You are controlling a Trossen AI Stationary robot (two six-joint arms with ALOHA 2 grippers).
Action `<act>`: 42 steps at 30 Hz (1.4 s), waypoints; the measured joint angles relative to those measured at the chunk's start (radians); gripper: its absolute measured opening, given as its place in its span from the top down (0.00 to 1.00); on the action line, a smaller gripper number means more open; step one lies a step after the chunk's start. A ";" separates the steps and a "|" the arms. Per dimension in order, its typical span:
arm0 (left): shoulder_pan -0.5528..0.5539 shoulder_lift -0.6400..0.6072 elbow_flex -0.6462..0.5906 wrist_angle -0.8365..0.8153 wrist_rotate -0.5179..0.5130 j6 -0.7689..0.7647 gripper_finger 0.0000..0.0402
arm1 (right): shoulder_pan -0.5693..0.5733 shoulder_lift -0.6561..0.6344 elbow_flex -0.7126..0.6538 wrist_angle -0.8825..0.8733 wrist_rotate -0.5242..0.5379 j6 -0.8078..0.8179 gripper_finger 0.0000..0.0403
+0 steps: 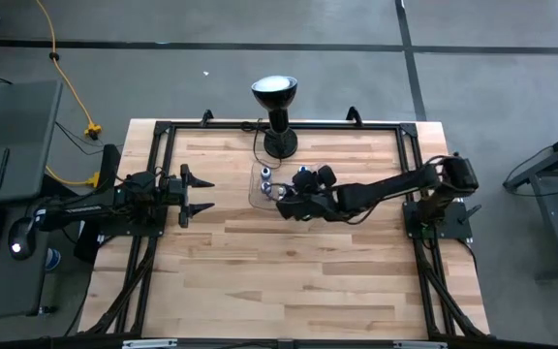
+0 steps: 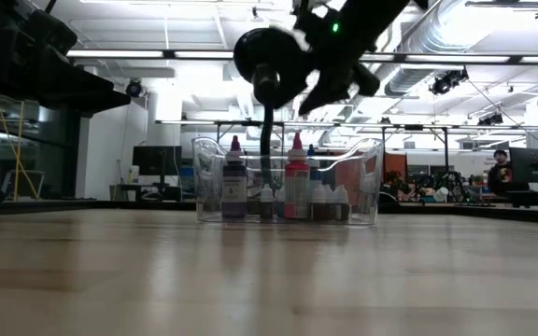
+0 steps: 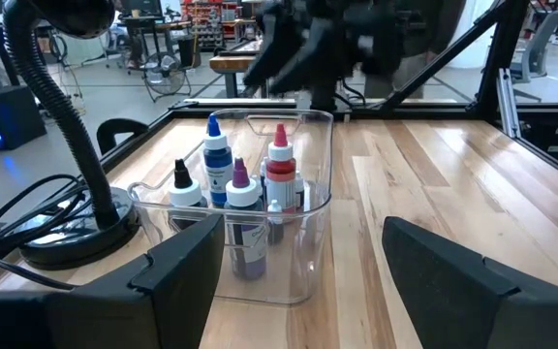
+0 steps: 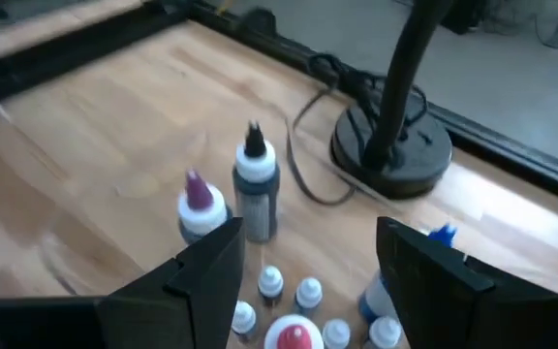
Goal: Pick & Place food coloring
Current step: Return to Home Position
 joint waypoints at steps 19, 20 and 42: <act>0.000 0.000 0.000 0.000 0.000 0.000 0.31 | 0.085 -0.529 0.000 -0.113 -0.046 -0.195 0.55; 0.000 0.000 0.000 0.000 0.000 0.000 0.31 | 0.096 -0.543 0.000 -0.132 -0.044 -0.191 0.59; 0.000 0.000 0.000 0.000 0.000 0.000 0.31 | 0.184 -0.550 -0.415 0.399 0.138 -0.112 1.00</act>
